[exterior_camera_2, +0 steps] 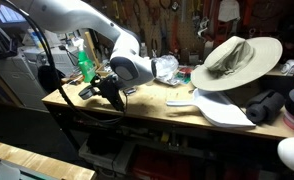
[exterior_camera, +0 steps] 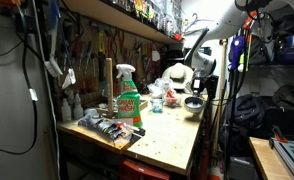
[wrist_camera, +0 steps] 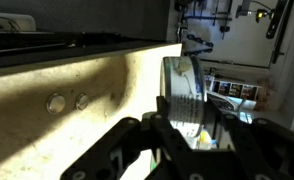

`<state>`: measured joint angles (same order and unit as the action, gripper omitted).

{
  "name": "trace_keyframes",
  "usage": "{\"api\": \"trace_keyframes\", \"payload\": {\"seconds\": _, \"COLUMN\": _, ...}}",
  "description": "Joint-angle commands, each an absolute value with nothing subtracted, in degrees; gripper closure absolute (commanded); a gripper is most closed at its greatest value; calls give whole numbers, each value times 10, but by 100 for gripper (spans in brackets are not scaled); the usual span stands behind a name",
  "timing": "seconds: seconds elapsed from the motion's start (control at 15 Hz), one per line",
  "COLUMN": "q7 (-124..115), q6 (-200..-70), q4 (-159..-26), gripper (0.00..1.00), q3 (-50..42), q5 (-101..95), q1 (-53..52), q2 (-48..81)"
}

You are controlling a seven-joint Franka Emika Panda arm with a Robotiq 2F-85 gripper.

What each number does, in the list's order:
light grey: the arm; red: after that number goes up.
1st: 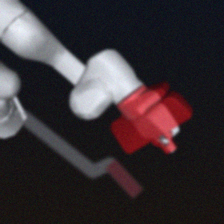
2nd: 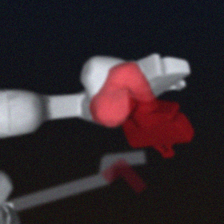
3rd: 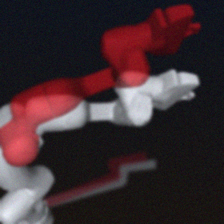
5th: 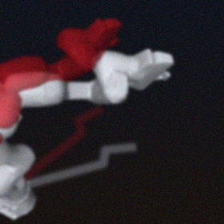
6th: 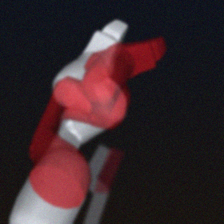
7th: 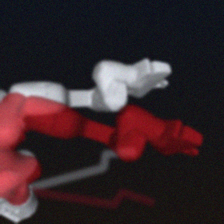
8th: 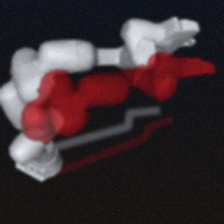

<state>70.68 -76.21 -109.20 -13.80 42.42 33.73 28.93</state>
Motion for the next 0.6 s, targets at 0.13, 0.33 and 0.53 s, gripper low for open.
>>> {"api": "trace_keyframes", "payload": {"seconds": 0.13, "q7": 721, "q6": -787, "q4": -1153, "gripper": 86, "q3": -149, "q5": 533, "q1": 334, "q2": 277}}
{"api": "trace_keyframes", "payload": {"seconds": 0.33, "q7": 715, "q6": -812, "q4": -1165, "gripper": 86, "q3": -152, "q5": 571, "q1": 322, "q2": 279}}
{"api": "trace_keyframes", "payload": {"seconds": 0.53, "q7": 713, "q6": -843, "q4": -1177, "gripper": 86, "q3": -154, "q5": 603, "q1": 310, "q2": 276}}
